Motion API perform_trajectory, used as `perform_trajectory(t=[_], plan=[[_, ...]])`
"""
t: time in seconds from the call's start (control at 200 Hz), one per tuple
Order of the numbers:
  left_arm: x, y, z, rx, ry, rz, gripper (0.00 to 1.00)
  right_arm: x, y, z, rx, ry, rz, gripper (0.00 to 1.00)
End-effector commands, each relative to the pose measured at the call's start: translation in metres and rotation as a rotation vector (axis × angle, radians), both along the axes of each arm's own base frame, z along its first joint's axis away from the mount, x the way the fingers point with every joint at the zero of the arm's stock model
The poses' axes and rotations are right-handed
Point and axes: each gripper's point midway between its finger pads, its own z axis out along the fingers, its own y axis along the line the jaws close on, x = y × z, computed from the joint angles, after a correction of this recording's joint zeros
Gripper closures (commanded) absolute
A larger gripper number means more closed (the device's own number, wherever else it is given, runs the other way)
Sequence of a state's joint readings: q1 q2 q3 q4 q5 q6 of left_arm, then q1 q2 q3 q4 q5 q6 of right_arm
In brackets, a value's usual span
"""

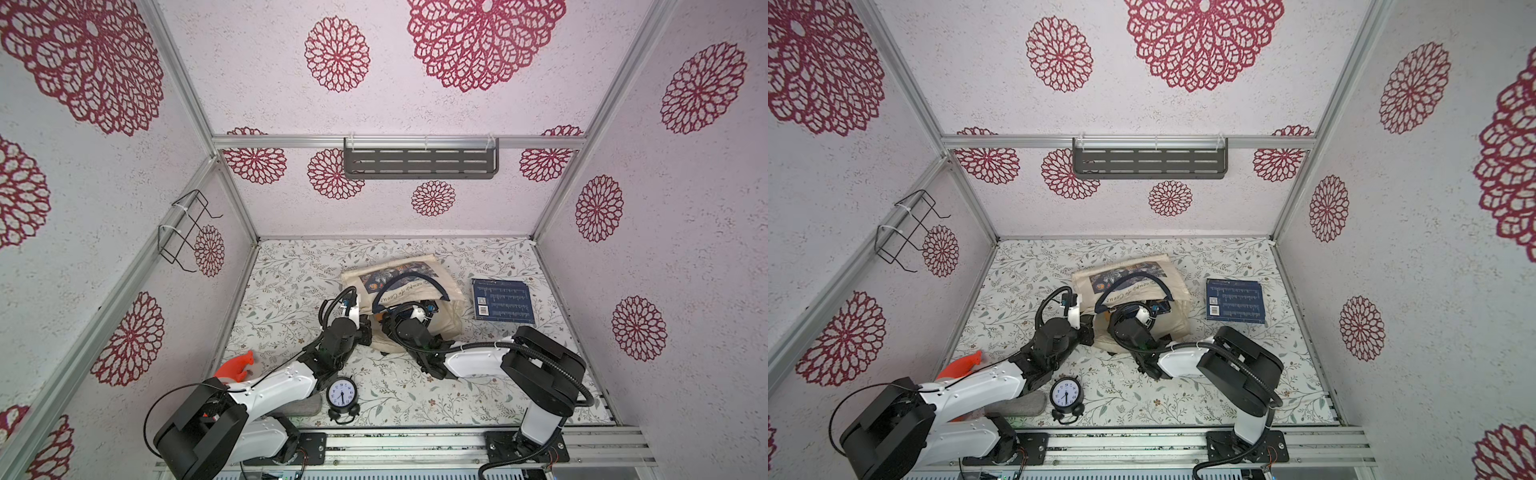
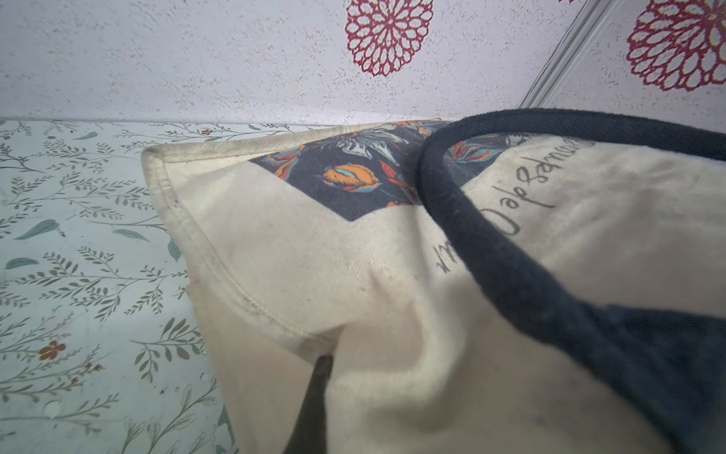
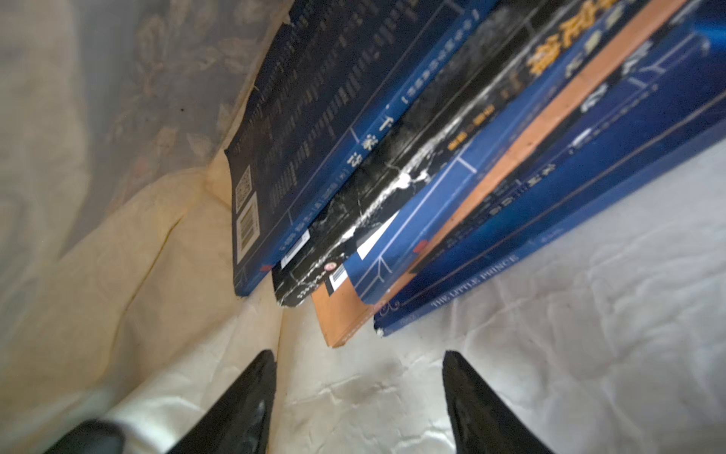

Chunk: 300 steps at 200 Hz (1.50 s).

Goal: Take out the books from the canvas bag
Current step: Adjust the books in the canvas bag.

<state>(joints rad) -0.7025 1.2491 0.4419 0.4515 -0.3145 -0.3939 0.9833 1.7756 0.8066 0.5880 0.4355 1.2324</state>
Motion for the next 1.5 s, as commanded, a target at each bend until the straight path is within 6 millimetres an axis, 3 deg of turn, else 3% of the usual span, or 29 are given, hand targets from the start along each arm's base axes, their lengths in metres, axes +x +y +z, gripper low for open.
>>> perform_trajectory(t=[0.0, 0.48, 0.69, 1.026, 1.366, 1.496], plan=[[-0.005, -0.015, 0.028, -0.086, -0.072, -0.058, 1.0, 0.022, 0.002, 0.019, 0.083, -0.036, -0.04, 0.32], [-0.005, -0.016, 0.027, -0.078, -0.069, -0.064, 1.0, 0.066, -0.004, 0.013, 0.164, -0.012, -0.062, 0.39], [-0.005, -0.016, 0.026, -0.074, -0.069, -0.066, 1.0, 0.077, 0.005, 0.04, 0.162, -0.097, 0.0, 0.46], [-0.004, -0.018, 0.023, -0.065, -0.061, -0.071, 1.0, 0.09, -0.01, 0.075, 0.165, -0.178, -0.033, 0.65], [-0.003, -0.018, 0.022, -0.056, -0.059, -0.068, 1.0, 0.101, -0.01, 0.105, 0.211, -0.256, -0.023, 0.64], [-0.003, -0.019, 0.021, -0.054, -0.056, -0.071, 1.0, 0.103, -0.006, 0.113, 0.232, -0.296, -0.01, 0.47]])
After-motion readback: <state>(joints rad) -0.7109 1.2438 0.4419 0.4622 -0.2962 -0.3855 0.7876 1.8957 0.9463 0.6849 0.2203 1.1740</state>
